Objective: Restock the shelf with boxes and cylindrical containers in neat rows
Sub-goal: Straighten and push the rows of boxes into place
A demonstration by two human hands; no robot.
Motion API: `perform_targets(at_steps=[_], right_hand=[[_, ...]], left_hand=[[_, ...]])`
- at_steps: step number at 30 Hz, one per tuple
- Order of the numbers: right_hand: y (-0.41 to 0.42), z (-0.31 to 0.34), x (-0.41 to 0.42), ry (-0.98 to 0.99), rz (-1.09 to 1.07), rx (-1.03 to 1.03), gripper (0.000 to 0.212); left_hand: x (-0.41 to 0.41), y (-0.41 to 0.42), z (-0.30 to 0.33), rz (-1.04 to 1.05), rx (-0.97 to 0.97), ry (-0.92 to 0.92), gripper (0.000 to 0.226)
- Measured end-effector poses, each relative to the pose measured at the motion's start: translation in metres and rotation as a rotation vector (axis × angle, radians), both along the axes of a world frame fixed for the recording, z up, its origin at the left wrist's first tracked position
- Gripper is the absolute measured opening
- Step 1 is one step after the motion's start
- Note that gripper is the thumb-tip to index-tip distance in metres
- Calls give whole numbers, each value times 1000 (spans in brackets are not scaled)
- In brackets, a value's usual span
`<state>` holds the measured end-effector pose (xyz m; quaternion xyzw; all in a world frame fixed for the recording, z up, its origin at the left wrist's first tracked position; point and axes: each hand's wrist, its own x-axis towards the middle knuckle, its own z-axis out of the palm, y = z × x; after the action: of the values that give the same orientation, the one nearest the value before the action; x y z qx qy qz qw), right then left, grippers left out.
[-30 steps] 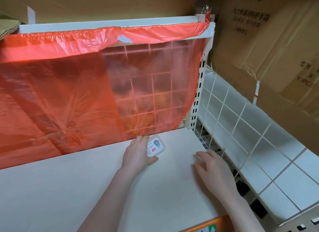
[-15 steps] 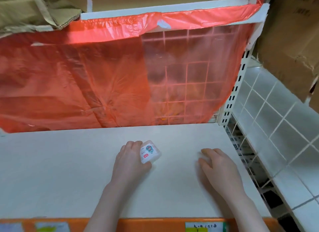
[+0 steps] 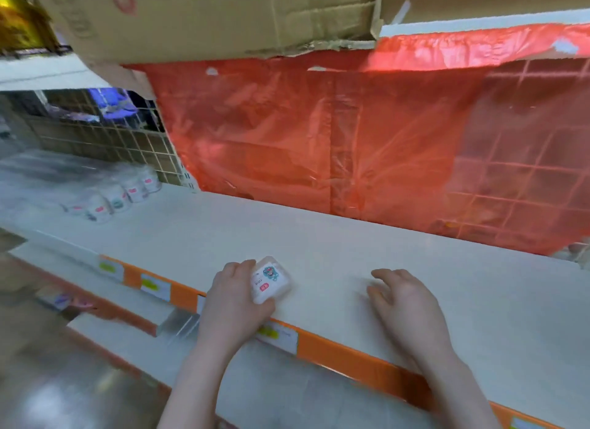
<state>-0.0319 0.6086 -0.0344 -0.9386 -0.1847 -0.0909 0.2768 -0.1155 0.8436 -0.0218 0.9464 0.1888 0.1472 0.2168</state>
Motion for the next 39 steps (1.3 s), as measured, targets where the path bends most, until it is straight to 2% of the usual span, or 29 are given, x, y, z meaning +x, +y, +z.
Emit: perform_targets(at_steps=[6,9,12,15,19,22,26,34,39], right_hand=[[130,8,-45,-21,104,-7,31],[208,10,-68,-31,137,0,31],[270,12,-90,-35,175,14,30],[325,15,-108,-39,212,31,30],[386,20,-118,-70,256,7,29],[426,22,-117,-77,280,-17,30],[492,20,-113,-74,309,-6,29],[653,10,-89,-46,362,55,30],[716,18,-77,-17,341,40,30]], left_hand=[[-72,120,6,115,25,-82,71],[-109,190,12,166,64,-49,65],[-138,246,21,206,102,-51,69],[-163,294,27,234,94,-52,54],[-184,350,22,256,77,-55,55],[-190,387,17,288,55,-52,63],[-193,440,12,333,36,-60,58],[-170,588,16,447,21,-95,64],[-146,649,26,478,54,-31,64]])
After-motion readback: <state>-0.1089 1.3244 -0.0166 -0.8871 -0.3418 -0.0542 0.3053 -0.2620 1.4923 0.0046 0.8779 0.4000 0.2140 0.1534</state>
